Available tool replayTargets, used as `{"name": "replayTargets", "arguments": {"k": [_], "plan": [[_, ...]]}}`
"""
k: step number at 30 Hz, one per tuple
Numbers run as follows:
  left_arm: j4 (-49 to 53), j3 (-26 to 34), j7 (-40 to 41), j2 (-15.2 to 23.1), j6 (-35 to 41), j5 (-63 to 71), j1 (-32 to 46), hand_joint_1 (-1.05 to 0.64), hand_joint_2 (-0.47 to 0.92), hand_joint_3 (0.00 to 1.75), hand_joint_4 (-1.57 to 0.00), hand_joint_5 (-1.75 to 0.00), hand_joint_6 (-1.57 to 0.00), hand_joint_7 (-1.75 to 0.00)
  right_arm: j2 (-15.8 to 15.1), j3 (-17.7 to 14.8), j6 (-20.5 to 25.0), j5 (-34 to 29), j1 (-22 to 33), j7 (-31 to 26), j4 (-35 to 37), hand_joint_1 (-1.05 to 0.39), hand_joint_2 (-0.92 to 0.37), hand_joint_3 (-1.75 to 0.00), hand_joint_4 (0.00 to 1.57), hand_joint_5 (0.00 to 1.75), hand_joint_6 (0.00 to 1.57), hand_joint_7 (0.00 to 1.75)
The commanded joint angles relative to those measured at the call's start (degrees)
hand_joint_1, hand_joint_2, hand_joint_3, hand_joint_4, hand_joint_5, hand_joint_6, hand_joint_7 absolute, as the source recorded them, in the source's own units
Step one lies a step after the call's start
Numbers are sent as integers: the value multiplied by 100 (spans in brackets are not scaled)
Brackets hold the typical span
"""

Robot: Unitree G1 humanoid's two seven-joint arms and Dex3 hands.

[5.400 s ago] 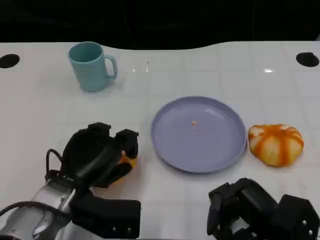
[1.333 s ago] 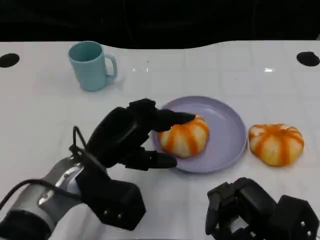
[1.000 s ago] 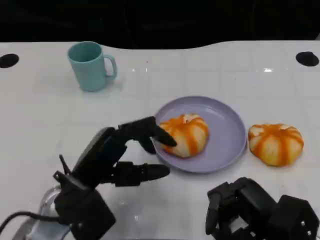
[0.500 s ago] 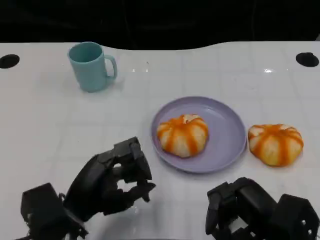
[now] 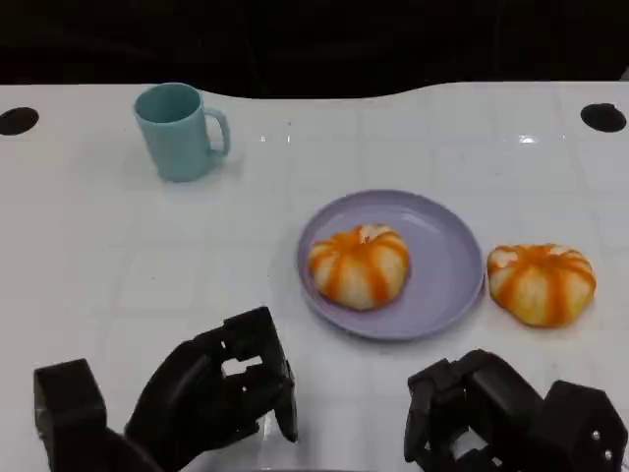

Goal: Grasp the bread from the table and place it into the plate.

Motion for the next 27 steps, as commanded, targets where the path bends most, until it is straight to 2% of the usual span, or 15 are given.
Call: {"name": "replayTargets", "arguments": {"k": [1, 12, 16, 27], "plan": [[41, 161, -303, -6, 234, -87, -3, -69, 91, 25, -85, -175, -65, -175, -54, -72, -17, 84, 18, 33, 1, -105, -9, -136, 154, 130, 157, 103], [206, 450, -624, -168, 444, -49, -44, -71, 90, 22, -87, -175, -67, -175, -88, -92, -51, 19, -37, 24, 50, -105, -11, -136, 154, 130, 157, 105], [251, 481, -682, -188, 458, -5, -60, -72, 91, 21, -87, -175, -67, -175, -112, -115, -233, 10, -112, 43, 211, -105, -12, -135, 154, 129, 157, 105], [315, 529, -742, -205, 539, -2, -90, -72, 91, 18, -86, -175, -66, -175, -146, -103, -171, -52, -57, -22, 117, -105, -11, -137, 154, 129, 157, 105]]}}
